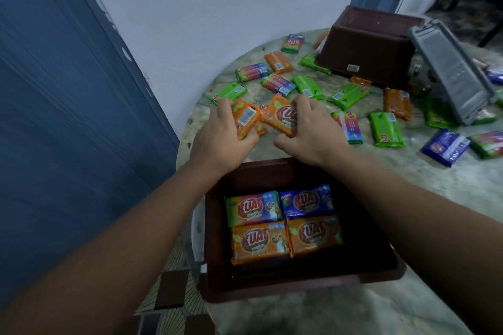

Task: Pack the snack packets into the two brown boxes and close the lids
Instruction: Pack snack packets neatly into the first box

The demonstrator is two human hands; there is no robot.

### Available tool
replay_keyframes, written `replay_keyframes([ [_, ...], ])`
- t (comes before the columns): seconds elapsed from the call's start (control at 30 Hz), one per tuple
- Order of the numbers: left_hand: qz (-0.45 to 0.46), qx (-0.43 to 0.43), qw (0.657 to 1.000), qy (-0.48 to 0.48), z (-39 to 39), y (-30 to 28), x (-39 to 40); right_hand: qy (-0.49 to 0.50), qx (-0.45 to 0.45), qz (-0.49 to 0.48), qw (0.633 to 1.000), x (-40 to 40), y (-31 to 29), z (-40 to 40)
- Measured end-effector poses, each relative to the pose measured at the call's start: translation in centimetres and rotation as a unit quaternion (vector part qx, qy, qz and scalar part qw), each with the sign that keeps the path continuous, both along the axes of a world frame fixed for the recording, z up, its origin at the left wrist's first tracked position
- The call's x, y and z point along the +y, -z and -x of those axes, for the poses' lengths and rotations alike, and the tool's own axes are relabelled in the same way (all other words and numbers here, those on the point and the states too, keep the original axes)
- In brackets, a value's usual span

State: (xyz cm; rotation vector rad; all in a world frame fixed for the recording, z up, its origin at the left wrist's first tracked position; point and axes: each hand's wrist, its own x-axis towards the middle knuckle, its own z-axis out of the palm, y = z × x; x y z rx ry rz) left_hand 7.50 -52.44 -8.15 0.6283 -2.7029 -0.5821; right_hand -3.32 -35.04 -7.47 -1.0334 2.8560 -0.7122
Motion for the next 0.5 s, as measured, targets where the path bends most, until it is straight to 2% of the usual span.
replay_keyframes([
  [0.1, 0.010, 0.034, 0.998, 0.055, -3.4, -0.6, 1.8, -0.011, 0.030, 0.054, 0.998, 2.7, 0.3, -1.9],
  [0.2, 0.025, 0.004, 0.996, 0.089, -6.5, -0.3, 3.4, -0.057, 0.031, 0.045, 0.997, 5.3, 0.8, -3.5],
  [0.3, 0.039, -0.045, 0.989, 0.135, -8.6, 0.7, 4.7, -0.126, 0.024, -0.029, 0.991, 7.4, 1.0, -4.4],
  [0.43, 0.083, -0.043, 0.971, 0.220, -9.8, 2.8, 5.6, -0.162, 0.006, -0.142, 0.977, 9.4, 1.6, -4.8],
  [0.5, 0.124, -0.039, 0.962, 0.241, -9.9, 3.6, 5.6, -0.177, 0.034, -0.193, 0.965, 9.7, 2.2, -5.1],
])
